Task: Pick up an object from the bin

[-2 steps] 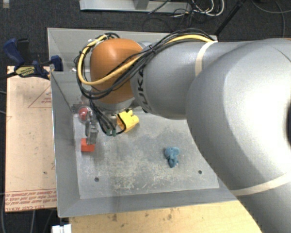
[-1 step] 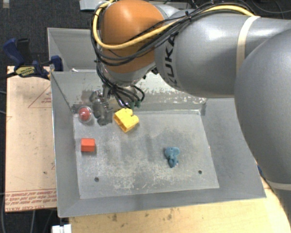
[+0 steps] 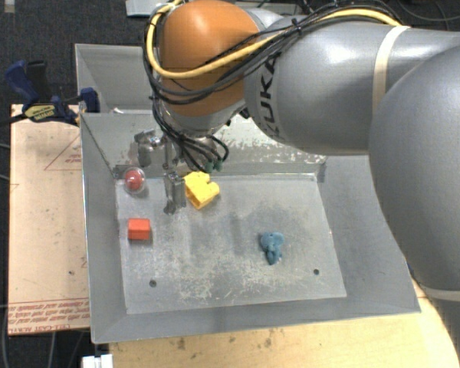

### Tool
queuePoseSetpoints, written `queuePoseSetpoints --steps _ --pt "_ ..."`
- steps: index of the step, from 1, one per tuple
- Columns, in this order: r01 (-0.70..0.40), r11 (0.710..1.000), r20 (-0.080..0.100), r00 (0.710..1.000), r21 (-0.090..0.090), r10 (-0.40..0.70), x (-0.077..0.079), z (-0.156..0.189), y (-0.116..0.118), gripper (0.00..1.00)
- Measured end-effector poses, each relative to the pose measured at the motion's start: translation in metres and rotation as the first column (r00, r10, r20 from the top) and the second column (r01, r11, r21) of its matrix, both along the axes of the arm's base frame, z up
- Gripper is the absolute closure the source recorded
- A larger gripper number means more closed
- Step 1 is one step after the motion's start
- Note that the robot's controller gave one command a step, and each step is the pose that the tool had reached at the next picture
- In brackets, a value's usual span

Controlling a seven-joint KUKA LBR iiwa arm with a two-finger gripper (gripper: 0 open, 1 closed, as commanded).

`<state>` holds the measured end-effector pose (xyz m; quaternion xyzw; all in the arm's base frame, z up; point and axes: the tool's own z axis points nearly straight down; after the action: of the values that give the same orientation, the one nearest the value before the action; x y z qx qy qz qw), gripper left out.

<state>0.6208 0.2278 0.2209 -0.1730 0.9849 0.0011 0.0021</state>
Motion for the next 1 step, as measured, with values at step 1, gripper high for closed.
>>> queuePoseSetpoints --steps 1 --pt "-0.051 0.999 -0.010 0.999 -0.002 0.051 -0.0977 -0.0281 0.0046 0.00"
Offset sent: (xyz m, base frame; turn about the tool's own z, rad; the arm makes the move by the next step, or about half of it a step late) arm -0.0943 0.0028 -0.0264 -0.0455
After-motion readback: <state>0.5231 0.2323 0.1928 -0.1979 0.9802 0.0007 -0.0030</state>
